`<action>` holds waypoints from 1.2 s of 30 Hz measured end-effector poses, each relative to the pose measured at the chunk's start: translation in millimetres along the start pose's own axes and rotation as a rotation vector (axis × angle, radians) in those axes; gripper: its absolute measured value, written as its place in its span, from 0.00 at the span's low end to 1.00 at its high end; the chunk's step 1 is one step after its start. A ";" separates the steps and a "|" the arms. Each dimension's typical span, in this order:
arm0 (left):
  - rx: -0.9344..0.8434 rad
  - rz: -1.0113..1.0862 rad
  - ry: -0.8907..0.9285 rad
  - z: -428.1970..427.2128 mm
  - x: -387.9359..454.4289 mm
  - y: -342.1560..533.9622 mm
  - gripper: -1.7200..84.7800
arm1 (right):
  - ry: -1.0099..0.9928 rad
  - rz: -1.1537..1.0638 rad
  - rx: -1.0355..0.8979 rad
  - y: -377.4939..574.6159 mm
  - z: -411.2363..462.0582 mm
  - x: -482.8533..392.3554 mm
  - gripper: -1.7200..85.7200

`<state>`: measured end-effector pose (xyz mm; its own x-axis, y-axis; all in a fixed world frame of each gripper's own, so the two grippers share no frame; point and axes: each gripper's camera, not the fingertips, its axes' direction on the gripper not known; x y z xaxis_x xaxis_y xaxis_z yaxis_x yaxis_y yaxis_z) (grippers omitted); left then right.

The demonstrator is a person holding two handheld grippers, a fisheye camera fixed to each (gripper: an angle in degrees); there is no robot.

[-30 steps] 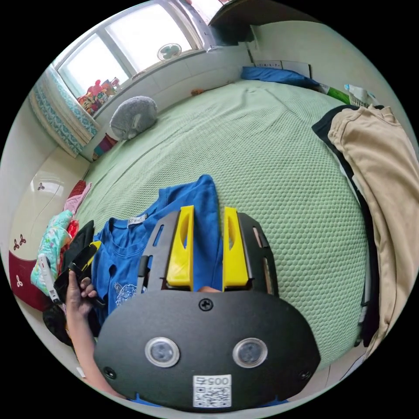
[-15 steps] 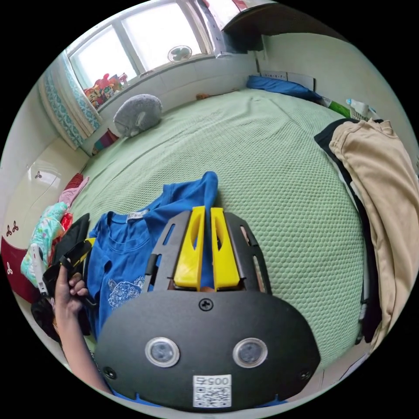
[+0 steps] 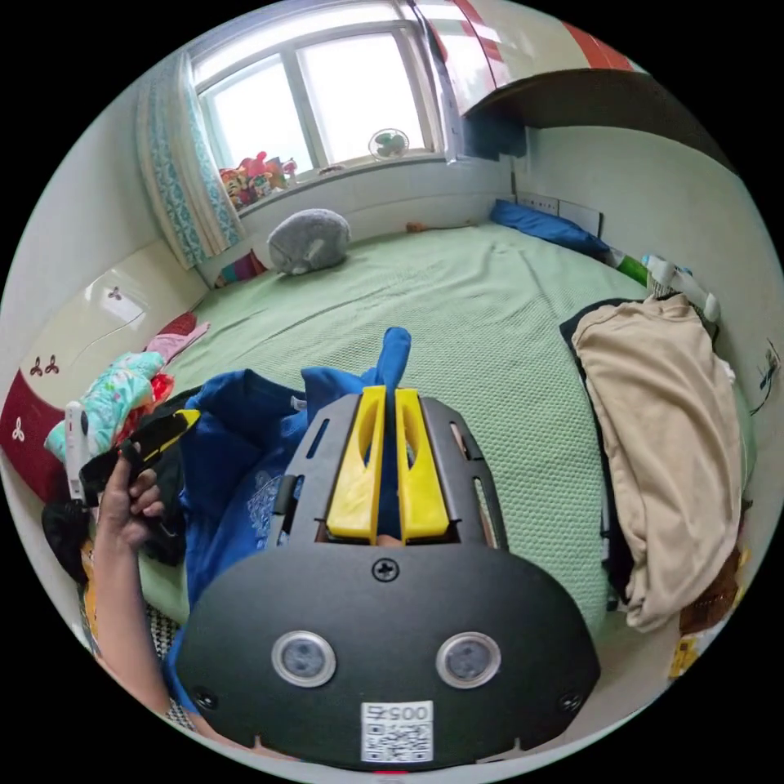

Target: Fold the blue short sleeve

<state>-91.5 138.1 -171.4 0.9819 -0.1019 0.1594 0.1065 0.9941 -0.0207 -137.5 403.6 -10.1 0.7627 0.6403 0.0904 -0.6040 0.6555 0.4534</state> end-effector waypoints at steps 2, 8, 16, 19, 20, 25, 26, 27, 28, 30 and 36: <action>0.005 0.015 0.001 -30.8 9.1 16.5 0.06 | 0.008 -0.051 -0.009 15.9 -24.8 -2.0 0.01; -0.017 -0.004 0.004 -112.5 14.6 109.3 0.06 | -0.024 -0.094 -0.030 99.0 -95.1 7.2 0.02; -0.097 -0.141 0.042 -130.1 -21.5 225.5 0.09 | 0.026 -0.076 -0.209 182.4 -100.1 27.7 0.09; -0.072 -0.153 -0.016 -155.8 -26.4 230.5 0.11 | 0.004 -0.072 -0.171 179.0 -118.5 38.1 0.11; -0.045 -0.128 -0.058 -165.5 -23.3 223.8 0.10 | 0.001 -0.066 -0.159 169.9 -122.5 42.6 0.11; -0.033 0.036 -0.128 -157.4 1.5 174.6 0.12 | -0.022 -0.083 -0.167 117.9 -104.3 44.1 0.12; -0.073 0.067 -0.124 -140.5 6.3 163.8 0.13 | -0.019 -0.092 -0.199 106.8 -90.1 40.3 0.12; -0.135 0.082 -0.094 -120.9 9.5 155.1 0.14 | -0.025 -0.104 -0.241 97.7 -73.6 35.9 0.12; -0.167 0.084 -0.079 -111.3 10.7 151.9 0.14 | -0.037 -0.110 -0.262 94.2 -65.3 33.8 0.12; -0.242 0.096 -0.094 -79.1 17.0 147.7 0.16 | -0.069 -0.086 -0.321 85.8 -37.2 30.7 0.12; -0.318 0.115 -0.177 -36.4 35.2 166.6 0.15 | 0.024 -0.117 -0.388 94.1 -3.5 15.0 0.10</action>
<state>-33.5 298.7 -205.2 0.9510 0.0450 0.3059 0.0681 0.9347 -0.3490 -183.7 476.3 30.9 0.8285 0.5589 0.0350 -0.5596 0.8238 0.0908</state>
